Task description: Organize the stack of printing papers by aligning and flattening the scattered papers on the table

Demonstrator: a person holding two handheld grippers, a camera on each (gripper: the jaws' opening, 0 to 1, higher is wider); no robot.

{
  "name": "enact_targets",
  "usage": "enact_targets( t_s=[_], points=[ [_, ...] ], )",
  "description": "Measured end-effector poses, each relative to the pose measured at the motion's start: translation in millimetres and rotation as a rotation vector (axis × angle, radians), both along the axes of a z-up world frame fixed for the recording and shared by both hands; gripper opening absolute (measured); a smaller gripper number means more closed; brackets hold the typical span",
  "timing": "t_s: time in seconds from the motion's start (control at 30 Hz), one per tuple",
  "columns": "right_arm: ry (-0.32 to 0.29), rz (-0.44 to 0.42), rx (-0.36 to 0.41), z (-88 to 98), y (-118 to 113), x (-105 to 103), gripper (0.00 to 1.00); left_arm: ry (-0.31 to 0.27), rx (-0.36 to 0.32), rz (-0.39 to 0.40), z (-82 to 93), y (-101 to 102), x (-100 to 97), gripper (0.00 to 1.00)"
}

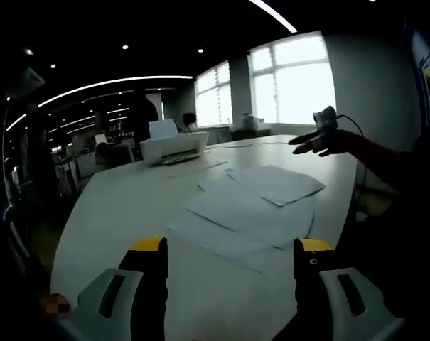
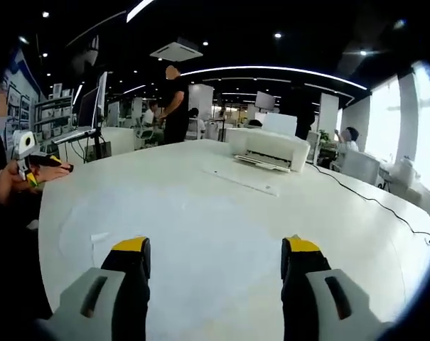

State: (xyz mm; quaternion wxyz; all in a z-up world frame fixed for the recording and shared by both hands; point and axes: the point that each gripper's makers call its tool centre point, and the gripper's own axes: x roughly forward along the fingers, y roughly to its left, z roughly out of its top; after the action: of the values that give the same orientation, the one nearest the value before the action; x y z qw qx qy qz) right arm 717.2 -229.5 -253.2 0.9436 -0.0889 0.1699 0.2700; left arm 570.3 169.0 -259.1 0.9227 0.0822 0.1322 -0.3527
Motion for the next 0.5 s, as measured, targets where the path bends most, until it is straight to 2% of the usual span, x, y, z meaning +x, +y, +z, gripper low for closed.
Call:
enact_targets(
  t_s=[0.5],
  points=[
    [0.004, -0.037, 0.012, -7.0, -17.3, 18.0, 0.74, 0.002, 0.000, 0.002, -1.0, 0.5, -0.2, 0.75]
  ],
)
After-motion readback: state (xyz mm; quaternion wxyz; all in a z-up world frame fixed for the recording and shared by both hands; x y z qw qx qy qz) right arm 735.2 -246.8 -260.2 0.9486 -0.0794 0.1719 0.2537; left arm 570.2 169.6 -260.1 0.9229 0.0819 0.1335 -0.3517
